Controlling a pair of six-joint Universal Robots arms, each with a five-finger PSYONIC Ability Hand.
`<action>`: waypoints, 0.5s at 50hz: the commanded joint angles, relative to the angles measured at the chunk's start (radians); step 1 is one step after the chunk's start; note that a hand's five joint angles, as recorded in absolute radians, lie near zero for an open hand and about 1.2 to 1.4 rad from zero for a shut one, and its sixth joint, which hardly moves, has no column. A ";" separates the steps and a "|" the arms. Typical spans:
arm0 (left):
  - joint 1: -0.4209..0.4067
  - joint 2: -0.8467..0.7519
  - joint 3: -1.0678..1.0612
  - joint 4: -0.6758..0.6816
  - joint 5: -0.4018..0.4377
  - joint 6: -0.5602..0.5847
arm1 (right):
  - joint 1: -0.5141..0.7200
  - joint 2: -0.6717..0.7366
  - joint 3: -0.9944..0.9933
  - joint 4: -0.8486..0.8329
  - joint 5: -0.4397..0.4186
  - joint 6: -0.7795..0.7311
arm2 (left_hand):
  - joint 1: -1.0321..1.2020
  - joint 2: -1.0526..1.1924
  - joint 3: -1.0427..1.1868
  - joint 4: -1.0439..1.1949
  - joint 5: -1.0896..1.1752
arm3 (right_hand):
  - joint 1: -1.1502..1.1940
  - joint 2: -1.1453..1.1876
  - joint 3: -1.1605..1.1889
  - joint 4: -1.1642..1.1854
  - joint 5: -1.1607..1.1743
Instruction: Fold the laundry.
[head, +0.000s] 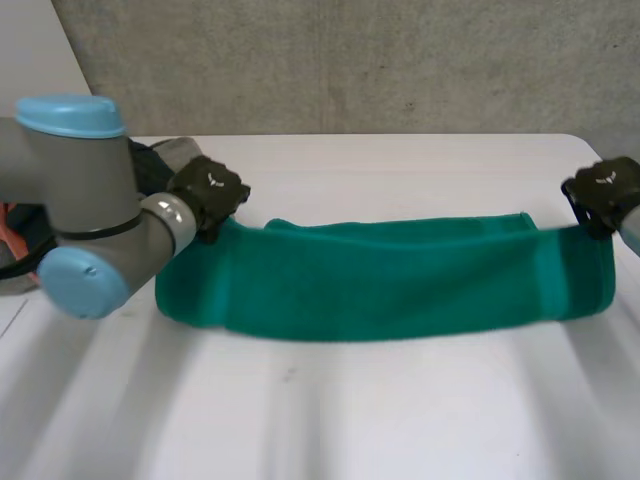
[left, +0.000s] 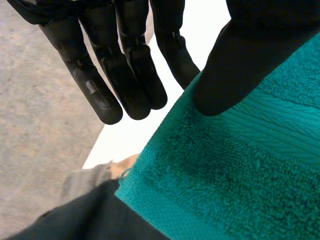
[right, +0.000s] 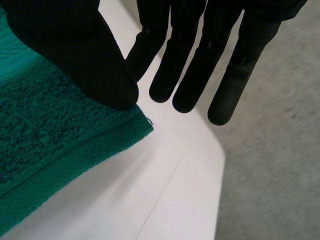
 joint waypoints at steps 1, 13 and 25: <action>-0.021 -0.213 0.279 0.002 -0.061 0.002 | 0.072 0.172 -0.171 -0.140 0.075 0.032 | 0.235 0.200 0.204 0.197 0.228 | 0.254 0.223 0.218 0.203 0.205; -0.039 -0.485 0.664 -0.040 -0.144 -0.002 | 0.145 0.450 -0.449 -0.275 0.135 0.053 | 0.235 0.200 0.204 0.197 0.228 | 0.254 0.223 0.218 0.203 0.205; -0.052 -0.508 0.666 -0.020 -0.226 -0.001 | 0.141 0.562 -0.589 -0.267 0.155 0.176 | -0.987 -1.022 -1.018 -1.025 -0.994 | -0.968 -0.999 -1.004 -1.019 -1.017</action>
